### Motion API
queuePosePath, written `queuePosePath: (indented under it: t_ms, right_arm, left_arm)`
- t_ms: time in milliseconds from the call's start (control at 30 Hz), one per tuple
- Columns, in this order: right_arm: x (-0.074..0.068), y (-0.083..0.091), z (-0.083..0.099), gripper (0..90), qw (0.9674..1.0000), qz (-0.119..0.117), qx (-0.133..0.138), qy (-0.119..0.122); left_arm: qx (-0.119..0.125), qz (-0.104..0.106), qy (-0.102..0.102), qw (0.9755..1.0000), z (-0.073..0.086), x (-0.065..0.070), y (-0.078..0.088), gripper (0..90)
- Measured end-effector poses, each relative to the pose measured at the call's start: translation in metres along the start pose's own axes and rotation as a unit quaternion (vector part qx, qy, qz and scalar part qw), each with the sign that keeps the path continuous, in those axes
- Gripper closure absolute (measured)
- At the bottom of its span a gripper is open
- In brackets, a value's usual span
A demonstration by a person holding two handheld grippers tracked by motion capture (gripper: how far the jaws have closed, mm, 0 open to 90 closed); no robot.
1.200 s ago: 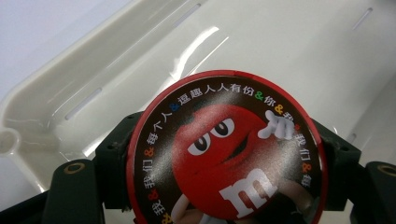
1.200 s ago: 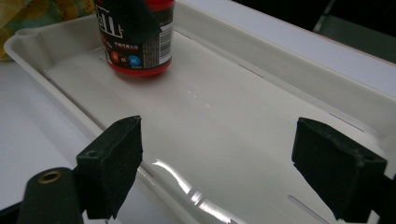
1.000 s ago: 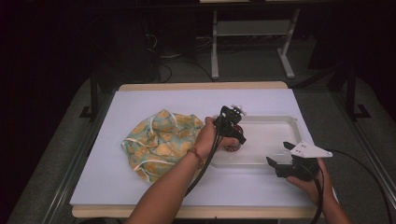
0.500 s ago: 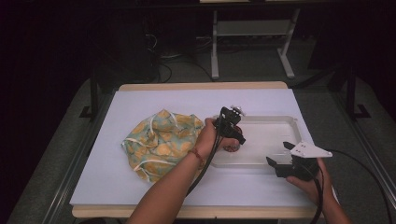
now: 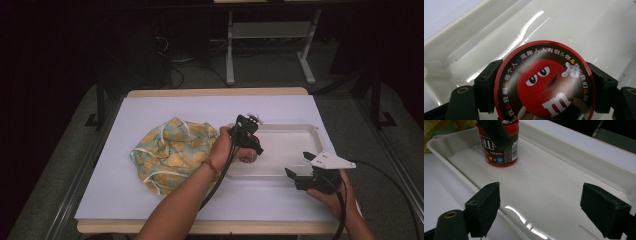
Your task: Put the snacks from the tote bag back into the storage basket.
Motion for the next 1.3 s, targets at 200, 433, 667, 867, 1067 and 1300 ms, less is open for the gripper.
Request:
queuePosePath:
  t_ms: [200, 433, 667, 867, 1067, 1300]
  right_arm:
    - [0.0, 0.0, 0.0, 15.7, 1.0, 0.0, 0.0, 0.001]
    - [0.0, 0.0, 0.0, 15.7, 1.0, 0.001, 0.001, 0.001]
    - [0.0, 0.0, 0.0, 15.7, 1.0, 0.0, 0.0, 0.001]
    - [0.0, 0.0, 0.0, 15.7, 1.0, 0.001, 0.0, 0.002]
    - [0.0, 0.0, -0.001, 15.7, 1.0, 0.001, 0.0, 0.003]
    - [0.0, 0.001, -0.001, 15.7, 1.0, 0.001, 0.001, 0.002]
  left_arm:
    - [0.006, 0.001, 0.0, 1.0, -0.001, 0.001, 0.002, 24.0]
    - [0.017, 0.007, 0.001, 0.9998, -0.003, 0.002, 0.008, 23.0]
    - [0.028, 0.01, 0.001, 0.9996, -0.004, 0.003, 0.018, 21.7]
    - [0.027, 0.018, 0.002, 0.9995, -0.003, 0.001, 0.022, 20.6]
    - [0.04, 0.02, 0.0, 0.999, -0.006, 0.002, 0.029, 20.9]
    - [0.046, 0.022, -0.002, 0.9987, -0.004, 0.0, 0.041, 21.3]
Point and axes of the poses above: each handheld gripper's, and its own axes: y roughly backward along the jaws, z roughly out of its underside, x roughly to its right, the point moved 8 cm from there along -y, roughly forward along the jaws, and after that the axes turned 15 degrees about z, right-handed, at the moved point
